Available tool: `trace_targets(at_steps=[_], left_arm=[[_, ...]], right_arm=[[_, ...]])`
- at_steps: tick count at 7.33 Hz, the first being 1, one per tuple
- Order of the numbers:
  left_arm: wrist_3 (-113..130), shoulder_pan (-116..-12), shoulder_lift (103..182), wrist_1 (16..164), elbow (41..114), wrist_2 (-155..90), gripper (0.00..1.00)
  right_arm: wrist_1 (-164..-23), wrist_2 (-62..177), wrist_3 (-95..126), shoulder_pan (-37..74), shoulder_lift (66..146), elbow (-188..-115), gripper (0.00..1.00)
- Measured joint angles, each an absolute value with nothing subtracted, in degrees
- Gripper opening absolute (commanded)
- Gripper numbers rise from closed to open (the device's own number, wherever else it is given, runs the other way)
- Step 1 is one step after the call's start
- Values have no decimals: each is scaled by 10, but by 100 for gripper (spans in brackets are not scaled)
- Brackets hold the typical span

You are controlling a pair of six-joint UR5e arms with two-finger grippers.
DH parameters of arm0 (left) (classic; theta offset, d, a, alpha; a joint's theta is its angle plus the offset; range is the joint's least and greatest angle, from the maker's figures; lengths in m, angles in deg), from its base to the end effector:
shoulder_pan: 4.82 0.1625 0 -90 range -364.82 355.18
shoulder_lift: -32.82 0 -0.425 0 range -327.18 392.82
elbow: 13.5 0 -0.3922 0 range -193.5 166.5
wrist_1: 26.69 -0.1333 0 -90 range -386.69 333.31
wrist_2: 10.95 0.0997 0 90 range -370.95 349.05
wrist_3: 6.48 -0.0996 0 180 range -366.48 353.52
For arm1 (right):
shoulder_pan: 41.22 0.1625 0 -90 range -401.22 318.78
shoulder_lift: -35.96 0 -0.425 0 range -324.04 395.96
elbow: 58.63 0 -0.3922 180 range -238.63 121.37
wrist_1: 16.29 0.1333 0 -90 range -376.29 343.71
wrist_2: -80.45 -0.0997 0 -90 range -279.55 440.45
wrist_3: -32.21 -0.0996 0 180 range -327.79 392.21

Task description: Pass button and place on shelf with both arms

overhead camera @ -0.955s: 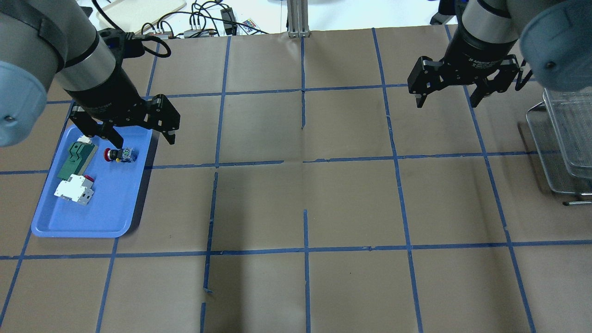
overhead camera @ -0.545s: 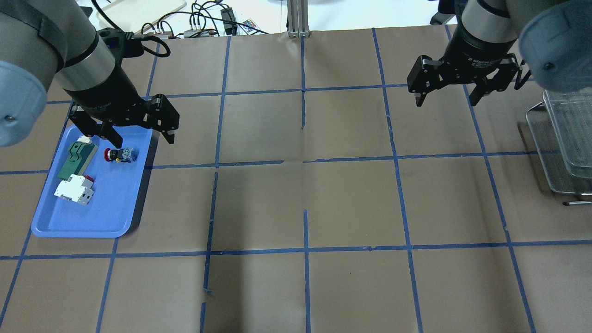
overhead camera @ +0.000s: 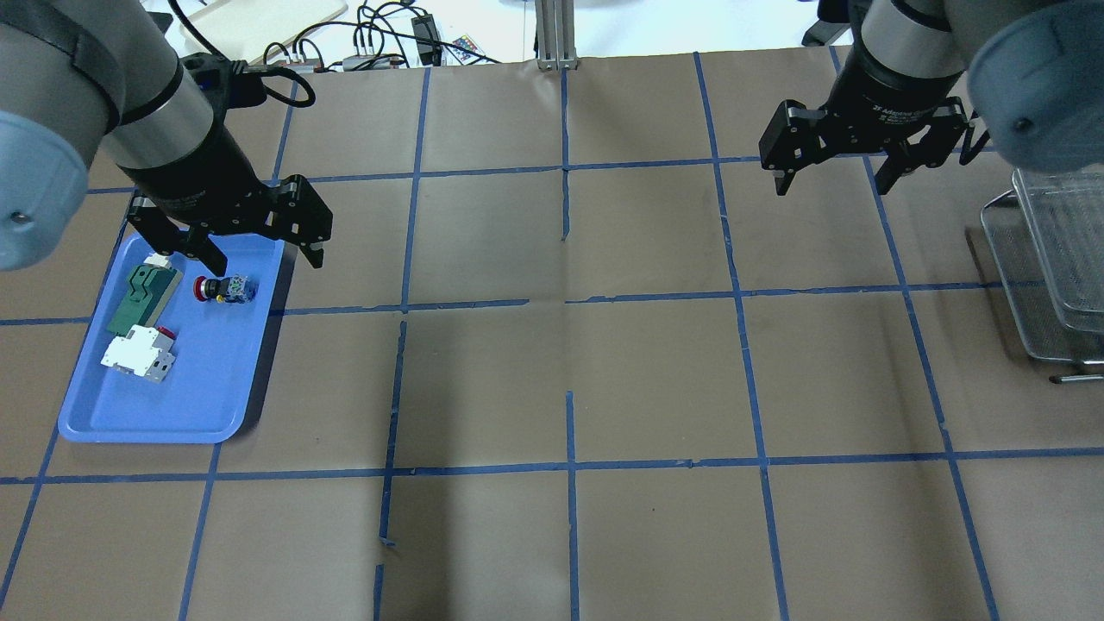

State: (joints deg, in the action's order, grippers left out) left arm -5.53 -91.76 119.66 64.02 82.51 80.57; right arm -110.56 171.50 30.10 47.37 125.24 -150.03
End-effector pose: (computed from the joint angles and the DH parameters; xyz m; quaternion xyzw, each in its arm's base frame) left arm -0.1058 -0.4679 0.4618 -0.0346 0.9988 0.0313 0.0127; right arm 0.1191 -0.5037 0.4772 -0.0309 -0.9993 0.0188 0.0090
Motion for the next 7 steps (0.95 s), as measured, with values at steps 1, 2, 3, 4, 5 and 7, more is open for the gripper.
trace_targets(at_steps=[1,2,3,4,5,7], left_arm=[[-55,-917,1198,640,825,806,100],[-56,-917,1199,640,826,807,100],[-56,-916,1200,640,826,807,100],[-54,-915,1200,640,826,808,100],[-53,-914,1201,639,825,808,100],[-51,-914,1204,637,825,807,100]], right_arm=[[-1106,1715,301,474,1252,-1500,100],[-1106,1715,301,474,1252,-1500,100],[-1106,1715,301,474,1252,-1500,100],[-1106,1715,301,474,1252,-1501,100],[-1106,1715,301,474,1252,-1501,100],[-1106,1715,301,474,1252,-1501,100]])
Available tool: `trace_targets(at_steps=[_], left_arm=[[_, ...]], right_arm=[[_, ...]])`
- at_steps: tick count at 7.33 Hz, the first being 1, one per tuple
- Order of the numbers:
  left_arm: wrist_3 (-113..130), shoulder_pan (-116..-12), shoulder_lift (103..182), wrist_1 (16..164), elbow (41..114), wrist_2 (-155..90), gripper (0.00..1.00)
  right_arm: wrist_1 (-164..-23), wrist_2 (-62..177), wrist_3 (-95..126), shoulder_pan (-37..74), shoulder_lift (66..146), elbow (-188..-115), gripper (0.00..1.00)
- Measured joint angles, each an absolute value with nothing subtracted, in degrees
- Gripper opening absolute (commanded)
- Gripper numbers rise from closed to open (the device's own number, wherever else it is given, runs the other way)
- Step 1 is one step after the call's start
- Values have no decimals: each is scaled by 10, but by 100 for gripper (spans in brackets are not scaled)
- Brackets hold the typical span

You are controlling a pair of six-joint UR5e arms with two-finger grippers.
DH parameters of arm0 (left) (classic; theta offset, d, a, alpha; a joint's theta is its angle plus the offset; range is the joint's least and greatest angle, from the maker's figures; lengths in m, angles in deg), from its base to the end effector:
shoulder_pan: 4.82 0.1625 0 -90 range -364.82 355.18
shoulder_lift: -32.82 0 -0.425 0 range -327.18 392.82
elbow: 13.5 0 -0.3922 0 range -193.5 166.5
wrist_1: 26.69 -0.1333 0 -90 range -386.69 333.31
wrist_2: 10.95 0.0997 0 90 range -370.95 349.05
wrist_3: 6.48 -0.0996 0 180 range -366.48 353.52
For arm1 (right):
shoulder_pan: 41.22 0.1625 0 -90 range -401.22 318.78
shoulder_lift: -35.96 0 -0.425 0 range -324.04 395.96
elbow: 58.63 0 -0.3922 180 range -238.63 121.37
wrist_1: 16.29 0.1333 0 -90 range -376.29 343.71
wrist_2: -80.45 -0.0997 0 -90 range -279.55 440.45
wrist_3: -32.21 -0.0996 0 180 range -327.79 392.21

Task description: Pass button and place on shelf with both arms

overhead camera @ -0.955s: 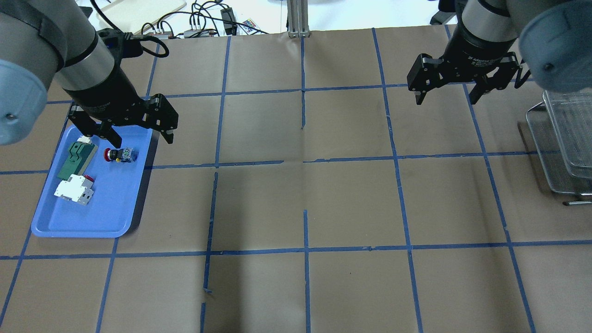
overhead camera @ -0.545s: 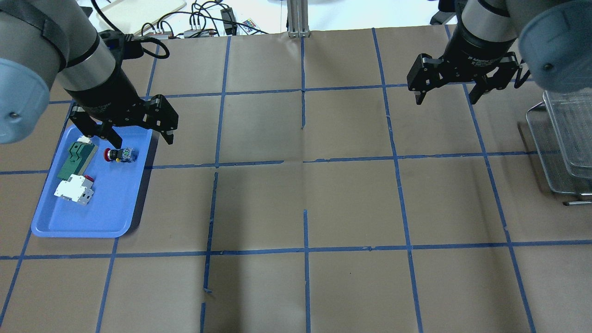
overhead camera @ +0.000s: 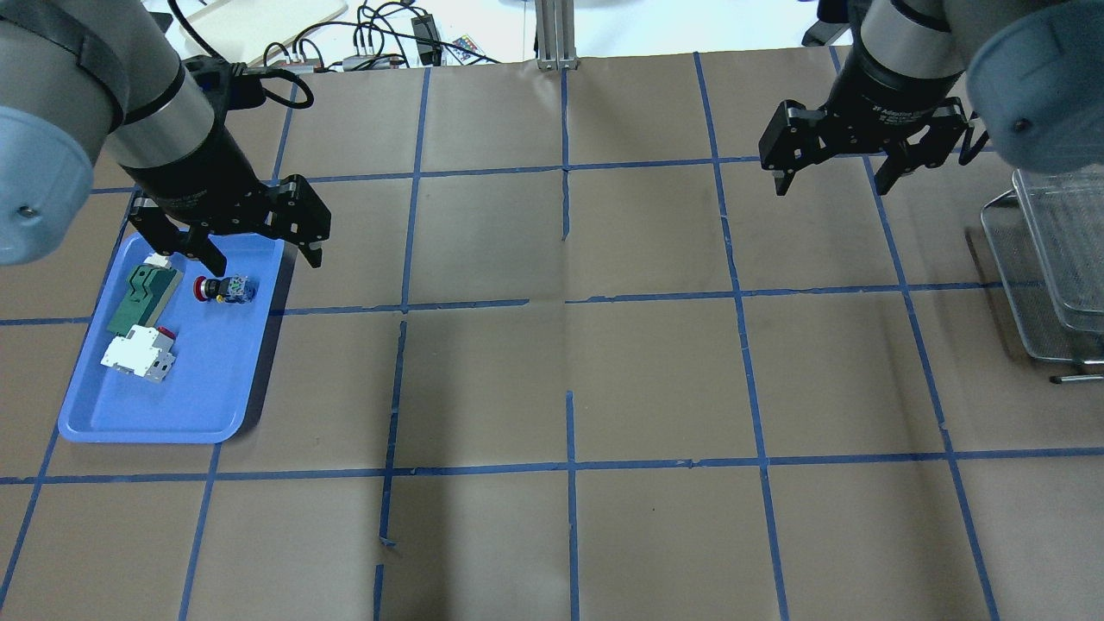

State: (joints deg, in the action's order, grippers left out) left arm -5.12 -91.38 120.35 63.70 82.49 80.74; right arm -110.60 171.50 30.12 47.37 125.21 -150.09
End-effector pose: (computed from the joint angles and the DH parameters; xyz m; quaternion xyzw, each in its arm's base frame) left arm -0.1022 -0.4728 0.4569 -0.0413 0.9985 0.0344 0.0141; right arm 0.1191 -0.5038 0.4765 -0.0307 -0.9993 0.0184 0.0091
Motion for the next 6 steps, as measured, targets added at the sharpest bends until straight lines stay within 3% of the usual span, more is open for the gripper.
trace_targets(at_steps=[6], left_arm=[[-51,-905,1208,634,825,810,100]], right_arm=[[-1106,1715,302,474,1252,-1501,100]])
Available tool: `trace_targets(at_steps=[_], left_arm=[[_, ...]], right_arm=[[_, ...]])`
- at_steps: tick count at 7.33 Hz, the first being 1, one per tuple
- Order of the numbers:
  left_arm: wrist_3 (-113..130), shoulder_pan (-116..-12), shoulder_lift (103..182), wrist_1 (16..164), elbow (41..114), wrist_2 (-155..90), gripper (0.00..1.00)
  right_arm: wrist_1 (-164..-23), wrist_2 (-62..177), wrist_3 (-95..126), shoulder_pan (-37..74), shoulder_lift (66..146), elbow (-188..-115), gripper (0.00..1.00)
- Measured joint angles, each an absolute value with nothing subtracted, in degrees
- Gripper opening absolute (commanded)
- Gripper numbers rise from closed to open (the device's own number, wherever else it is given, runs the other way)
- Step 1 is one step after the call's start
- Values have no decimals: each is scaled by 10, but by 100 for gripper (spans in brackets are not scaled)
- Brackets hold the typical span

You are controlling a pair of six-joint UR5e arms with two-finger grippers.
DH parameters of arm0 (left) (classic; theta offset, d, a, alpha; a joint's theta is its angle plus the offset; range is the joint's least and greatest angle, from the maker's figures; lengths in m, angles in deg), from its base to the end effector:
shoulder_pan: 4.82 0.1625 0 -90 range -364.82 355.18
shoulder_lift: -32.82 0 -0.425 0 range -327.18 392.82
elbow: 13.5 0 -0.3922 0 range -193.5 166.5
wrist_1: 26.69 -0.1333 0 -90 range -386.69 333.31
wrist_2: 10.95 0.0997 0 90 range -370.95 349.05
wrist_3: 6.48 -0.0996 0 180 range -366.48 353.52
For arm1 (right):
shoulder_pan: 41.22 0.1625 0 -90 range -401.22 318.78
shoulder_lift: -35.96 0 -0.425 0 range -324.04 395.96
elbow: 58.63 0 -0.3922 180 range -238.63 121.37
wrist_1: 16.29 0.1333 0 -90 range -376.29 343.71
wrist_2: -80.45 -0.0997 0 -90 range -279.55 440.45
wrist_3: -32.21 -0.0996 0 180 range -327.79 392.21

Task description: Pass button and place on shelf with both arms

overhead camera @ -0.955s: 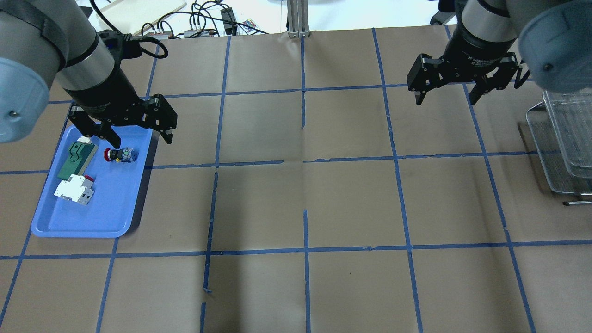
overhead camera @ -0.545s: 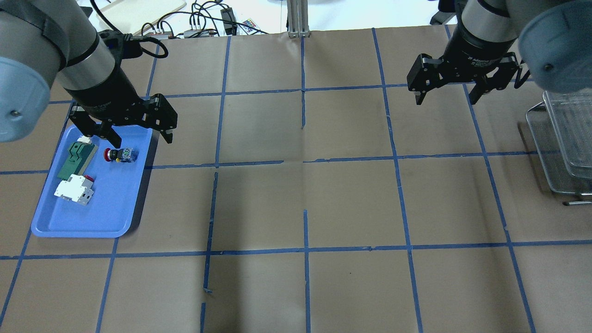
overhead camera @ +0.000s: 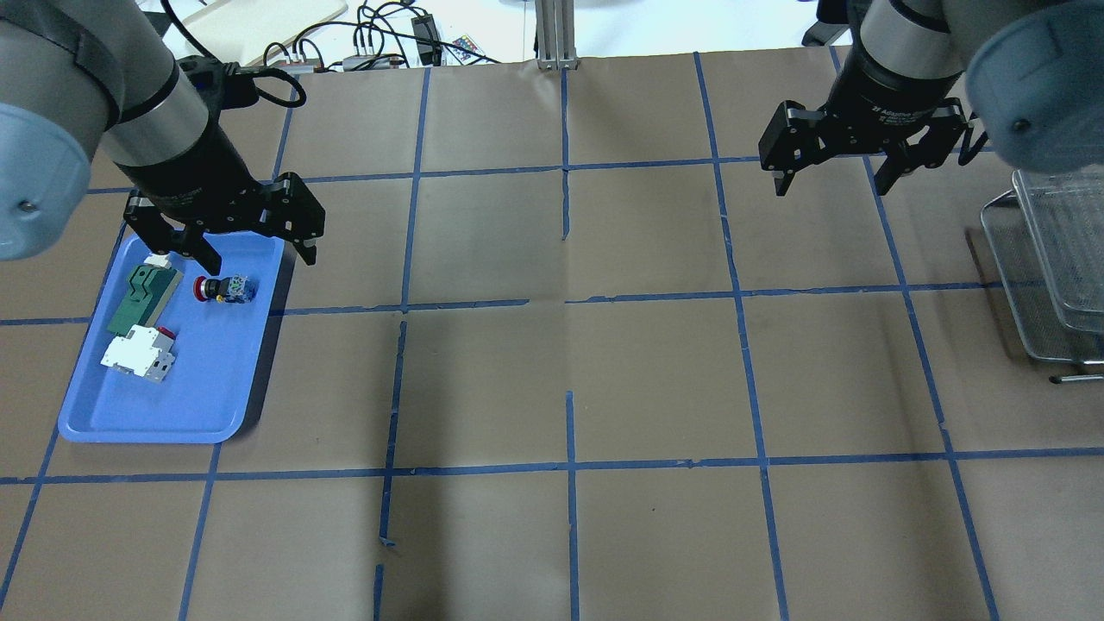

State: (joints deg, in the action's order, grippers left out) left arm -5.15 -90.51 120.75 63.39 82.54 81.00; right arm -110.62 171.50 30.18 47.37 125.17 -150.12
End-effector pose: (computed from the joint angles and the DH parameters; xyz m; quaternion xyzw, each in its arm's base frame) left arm -0.0943 -0.4768 0.4537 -0.0486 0.9981 0.0358 0.0161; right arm 0.1191 -0.5040 0.4759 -0.0302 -0.9993 0.0179 0.0091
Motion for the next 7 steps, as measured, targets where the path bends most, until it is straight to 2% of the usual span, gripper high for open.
trace_targets(at_steps=[7], left_arm=[[-55,-893,1210,634,826,811,100]], right_arm=[[-1106,1715,302,474,1251,-1502,100]])
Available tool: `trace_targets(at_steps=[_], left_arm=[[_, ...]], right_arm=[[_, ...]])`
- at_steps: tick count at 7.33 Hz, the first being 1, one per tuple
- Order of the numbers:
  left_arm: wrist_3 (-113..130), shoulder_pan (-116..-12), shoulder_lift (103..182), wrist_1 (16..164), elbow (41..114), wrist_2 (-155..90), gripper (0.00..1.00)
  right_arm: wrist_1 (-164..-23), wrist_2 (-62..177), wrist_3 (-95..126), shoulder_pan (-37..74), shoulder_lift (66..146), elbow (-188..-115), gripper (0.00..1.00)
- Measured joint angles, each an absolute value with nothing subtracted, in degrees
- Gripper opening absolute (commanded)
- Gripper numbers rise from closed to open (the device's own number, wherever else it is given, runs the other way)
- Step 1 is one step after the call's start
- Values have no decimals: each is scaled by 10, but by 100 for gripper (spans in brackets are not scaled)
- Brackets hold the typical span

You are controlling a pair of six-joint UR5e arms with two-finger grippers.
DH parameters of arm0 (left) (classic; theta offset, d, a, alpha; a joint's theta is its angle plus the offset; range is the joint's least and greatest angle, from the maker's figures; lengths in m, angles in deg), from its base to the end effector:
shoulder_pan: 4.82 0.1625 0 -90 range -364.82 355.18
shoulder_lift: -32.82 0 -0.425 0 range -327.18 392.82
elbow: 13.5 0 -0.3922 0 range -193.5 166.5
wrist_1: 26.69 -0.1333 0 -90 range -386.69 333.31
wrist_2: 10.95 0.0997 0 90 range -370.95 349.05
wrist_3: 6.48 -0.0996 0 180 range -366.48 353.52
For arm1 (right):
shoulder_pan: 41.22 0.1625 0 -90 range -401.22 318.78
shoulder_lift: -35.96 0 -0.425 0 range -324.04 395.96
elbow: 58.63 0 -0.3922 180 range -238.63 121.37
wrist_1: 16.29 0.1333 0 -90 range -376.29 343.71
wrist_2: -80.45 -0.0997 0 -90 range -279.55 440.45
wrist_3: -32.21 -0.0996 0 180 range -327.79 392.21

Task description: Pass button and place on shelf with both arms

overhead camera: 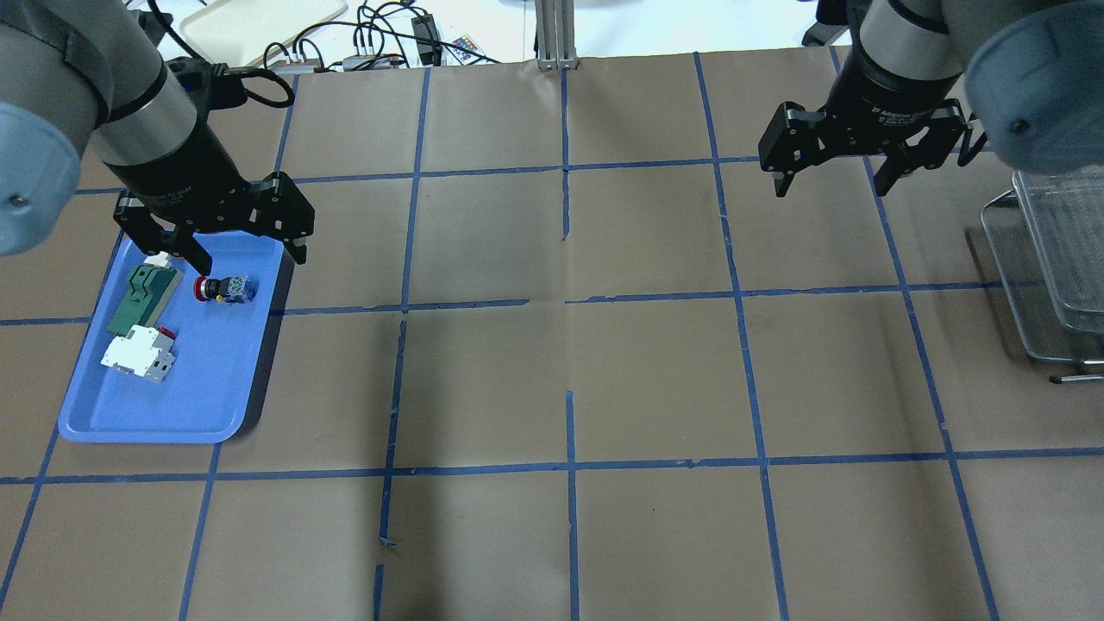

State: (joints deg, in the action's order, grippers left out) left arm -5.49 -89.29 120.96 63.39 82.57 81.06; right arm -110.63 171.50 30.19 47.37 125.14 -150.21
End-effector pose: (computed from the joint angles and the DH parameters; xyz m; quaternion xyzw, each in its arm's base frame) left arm -0.0840 -0.4796 0.4518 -0.0562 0.9976 0.0381 0.0160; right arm 0.1191 -0.5040 0.4749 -0.0301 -0.9994 0.0170 0.0091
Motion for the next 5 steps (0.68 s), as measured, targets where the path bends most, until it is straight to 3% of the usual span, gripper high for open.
trace_targets(at_steps=[5], left_arm=[[-55,-893,1210,634,825,805,100]], right_arm=[[-1106,1715,301,474,1252,-1505,100]])
